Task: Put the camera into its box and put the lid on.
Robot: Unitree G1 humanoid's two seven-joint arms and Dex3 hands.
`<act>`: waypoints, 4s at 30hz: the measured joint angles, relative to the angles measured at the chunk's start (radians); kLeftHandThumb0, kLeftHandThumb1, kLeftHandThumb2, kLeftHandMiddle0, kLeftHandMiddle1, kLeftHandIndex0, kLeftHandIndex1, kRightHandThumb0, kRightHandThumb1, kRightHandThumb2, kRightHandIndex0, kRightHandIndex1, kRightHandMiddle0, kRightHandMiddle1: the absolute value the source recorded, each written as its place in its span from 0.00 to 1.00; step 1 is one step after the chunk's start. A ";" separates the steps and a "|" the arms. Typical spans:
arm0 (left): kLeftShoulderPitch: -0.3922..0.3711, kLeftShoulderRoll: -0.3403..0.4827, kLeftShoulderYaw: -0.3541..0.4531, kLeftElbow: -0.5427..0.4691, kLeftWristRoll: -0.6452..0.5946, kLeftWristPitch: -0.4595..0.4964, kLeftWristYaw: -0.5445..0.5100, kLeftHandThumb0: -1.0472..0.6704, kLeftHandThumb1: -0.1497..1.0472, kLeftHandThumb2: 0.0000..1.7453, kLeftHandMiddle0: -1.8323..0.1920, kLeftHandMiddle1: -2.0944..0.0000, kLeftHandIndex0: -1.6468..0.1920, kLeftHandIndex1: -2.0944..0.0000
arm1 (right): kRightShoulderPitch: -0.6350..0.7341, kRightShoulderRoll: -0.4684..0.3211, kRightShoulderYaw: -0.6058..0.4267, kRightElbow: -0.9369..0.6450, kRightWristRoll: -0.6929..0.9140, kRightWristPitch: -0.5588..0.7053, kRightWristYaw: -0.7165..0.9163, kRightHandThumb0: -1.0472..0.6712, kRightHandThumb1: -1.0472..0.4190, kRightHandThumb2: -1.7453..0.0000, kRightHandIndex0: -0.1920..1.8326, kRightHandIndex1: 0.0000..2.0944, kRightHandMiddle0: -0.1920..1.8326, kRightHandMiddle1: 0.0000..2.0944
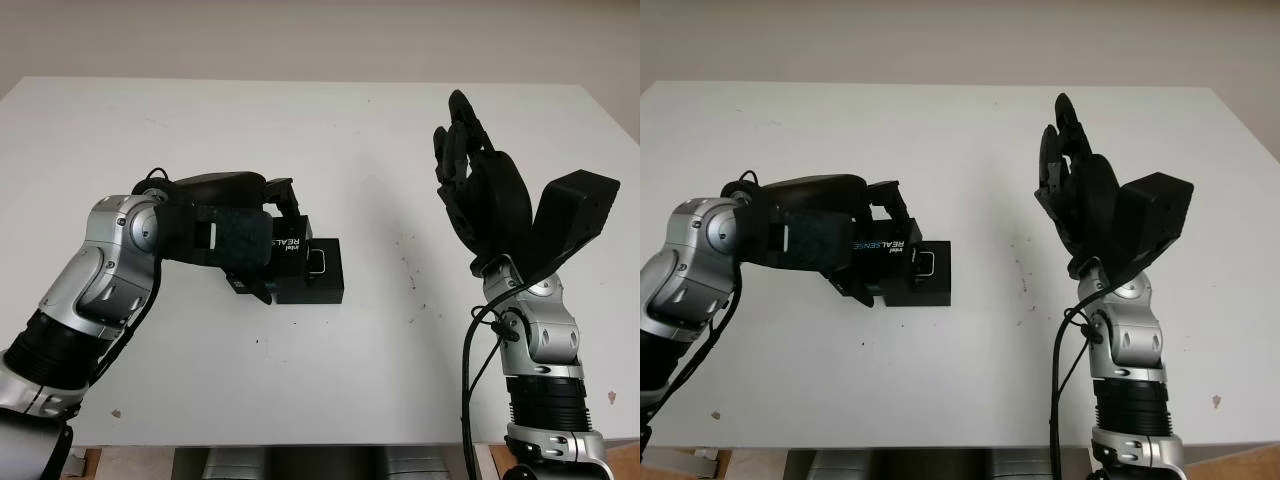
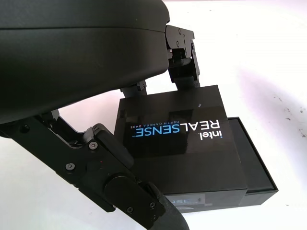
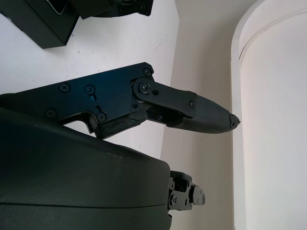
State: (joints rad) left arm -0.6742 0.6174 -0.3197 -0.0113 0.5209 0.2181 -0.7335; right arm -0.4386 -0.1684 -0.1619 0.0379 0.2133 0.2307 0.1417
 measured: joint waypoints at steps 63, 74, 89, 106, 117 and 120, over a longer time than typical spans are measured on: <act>-0.090 -0.222 -0.047 0.145 0.141 0.140 0.166 0.47 1.00 0.07 0.72 0.11 0.79 0.01 | 0.025 0.015 0.036 0.045 -0.015 -0.063 0.029 0.22 0.00 0.62 0.05 0.02 0.07 0.02; -0.166 -0.272 -0.041 0.261 0.082 0.204 0.202 0.45 1.00 0.08 0.64 0.14 0.62 0.03 | 0.016 0.034 0.038 0.102 -0.006 -0.088 0.035 0.22 0.00 0.63 0.04 0.02 0.06 0.01; -0.173 -0.274 -0.047 0.242 0.084 0.268 0.203 0.44 1.00 0.07 0.64 0.11 0.66 0.03 | -0.014 0.053 0.051 0.167 -0.011 -0.106 0.044 0.20 0.00 0.67 0.06 0.03 0.07 0.02; -0.174 -0.375 -0.047 0.194 0.045 0.400 0.248 0.44 1.00 0.07 0.70 0.16 0.75 0.06 | -0.056 0.065 0.057 0.251 -0.016 -0.155 0.053 0.21 0.00 0.65 0.05 0.03 0.07 0.02; -0.174 -0.404 -0.090 0.194 0.067 0.358 0.296 0.41 1.00 0.08 0.75 0.33 0.72 0.12 | -0.087 0.076 0.055 0.314 -0.015 -0.214 0.071 0.21 0.00 0.65 0.05 0.03 0.08 0.02; -0.174 -0.407 -0.090 0.195 0.068 0.366 0.306 0.42 1.00 0.07 0.76 0.34 0.72 0.11 | -0.087 0.076 0.055 0.314 -0.015 -0.214 0.069 0.21 0.00 0.65 0.06 0.03 0.07 0.02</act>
State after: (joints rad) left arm -0.8485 0.2107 -0.4094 0.1840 0.5885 0.5846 -0.4271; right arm -0.5252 -0.0927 -0.1066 0.3524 0.1981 0.0164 0.2110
